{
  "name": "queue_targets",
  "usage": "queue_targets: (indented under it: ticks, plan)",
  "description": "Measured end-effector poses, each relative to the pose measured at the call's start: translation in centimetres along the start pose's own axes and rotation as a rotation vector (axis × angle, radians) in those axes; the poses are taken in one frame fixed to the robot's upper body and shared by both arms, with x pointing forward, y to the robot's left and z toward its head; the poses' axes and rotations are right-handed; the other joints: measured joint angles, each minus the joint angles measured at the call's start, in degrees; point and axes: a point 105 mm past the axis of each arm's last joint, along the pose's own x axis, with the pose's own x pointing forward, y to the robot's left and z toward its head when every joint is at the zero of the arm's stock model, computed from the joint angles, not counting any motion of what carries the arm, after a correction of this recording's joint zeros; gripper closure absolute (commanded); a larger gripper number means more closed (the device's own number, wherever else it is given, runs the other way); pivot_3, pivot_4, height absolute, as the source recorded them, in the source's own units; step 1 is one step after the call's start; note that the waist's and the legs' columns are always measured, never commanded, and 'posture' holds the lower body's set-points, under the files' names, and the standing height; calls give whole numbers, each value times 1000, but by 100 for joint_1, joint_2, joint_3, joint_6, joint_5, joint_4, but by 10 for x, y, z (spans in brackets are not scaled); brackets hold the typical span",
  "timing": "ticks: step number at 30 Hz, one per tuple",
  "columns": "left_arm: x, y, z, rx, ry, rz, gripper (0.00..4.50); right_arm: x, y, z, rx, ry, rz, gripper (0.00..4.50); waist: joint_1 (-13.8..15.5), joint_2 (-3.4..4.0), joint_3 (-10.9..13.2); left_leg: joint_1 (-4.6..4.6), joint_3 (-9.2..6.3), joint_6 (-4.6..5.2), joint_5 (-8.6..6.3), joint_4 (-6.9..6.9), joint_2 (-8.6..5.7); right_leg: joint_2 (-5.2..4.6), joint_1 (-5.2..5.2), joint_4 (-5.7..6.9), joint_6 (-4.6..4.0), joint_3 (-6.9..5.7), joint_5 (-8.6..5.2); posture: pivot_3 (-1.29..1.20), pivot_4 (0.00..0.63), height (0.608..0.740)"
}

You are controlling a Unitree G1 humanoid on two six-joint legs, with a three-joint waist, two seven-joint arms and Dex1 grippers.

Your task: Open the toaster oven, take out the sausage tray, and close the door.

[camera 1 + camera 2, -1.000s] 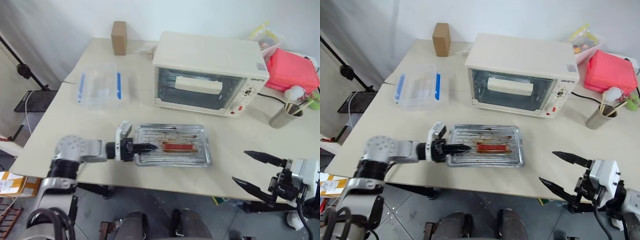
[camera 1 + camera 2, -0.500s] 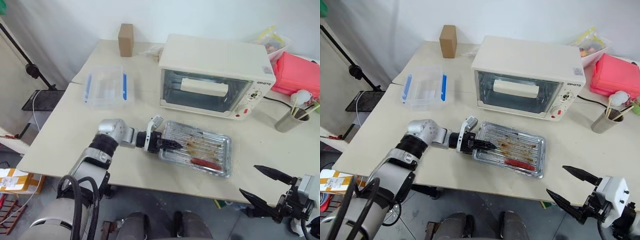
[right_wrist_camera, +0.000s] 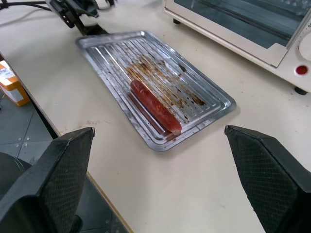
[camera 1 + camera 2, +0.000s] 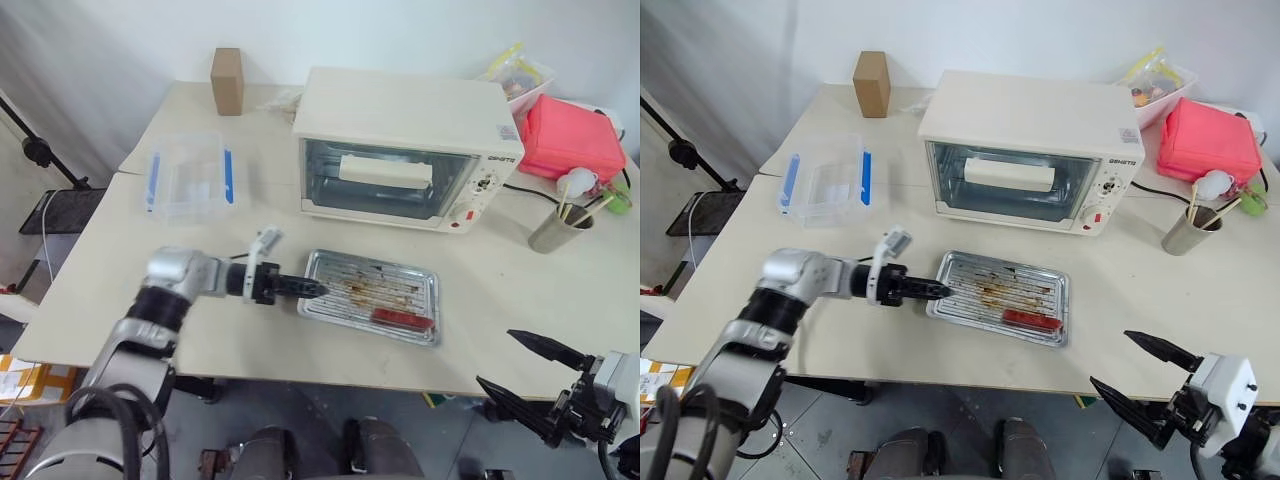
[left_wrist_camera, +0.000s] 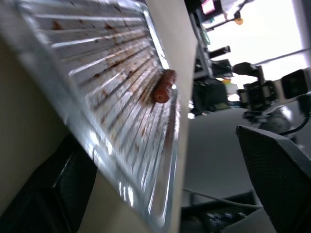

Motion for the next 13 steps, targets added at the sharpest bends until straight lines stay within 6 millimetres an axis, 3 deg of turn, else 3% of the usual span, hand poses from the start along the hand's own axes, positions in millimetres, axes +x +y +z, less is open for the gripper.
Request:
queue_targets:
  ticks: [5, 9, 13]
  plan:
    - [-42, 11, -3, 409, -58, 136, 50, 2, -5, 3, -11, -3, 22, 0, 49, 0, 0, -12, -3, 7, -7, -3, -2, -7, -4, -13, -3, -3, -1, 0, 150, 740]
    - [-66, 5, 6, 761, -55, 196, 50, 7, -13, 10, -38, -20, 37, 0, 60, 0, 1, -13, -2, 19, -15, -2, -5, -15, -3, -18, -3, -5, -1, 0, 150, 740]
    - [-75, 4, 12, 879, -74, 225, 50, 9, -14, 12, -38, -26, 54, 0, 70, 1, 1, -13, -1, 45, -28, -3, -5, -14, -3, -17, -2, -8, -1, 0, 150, 740]
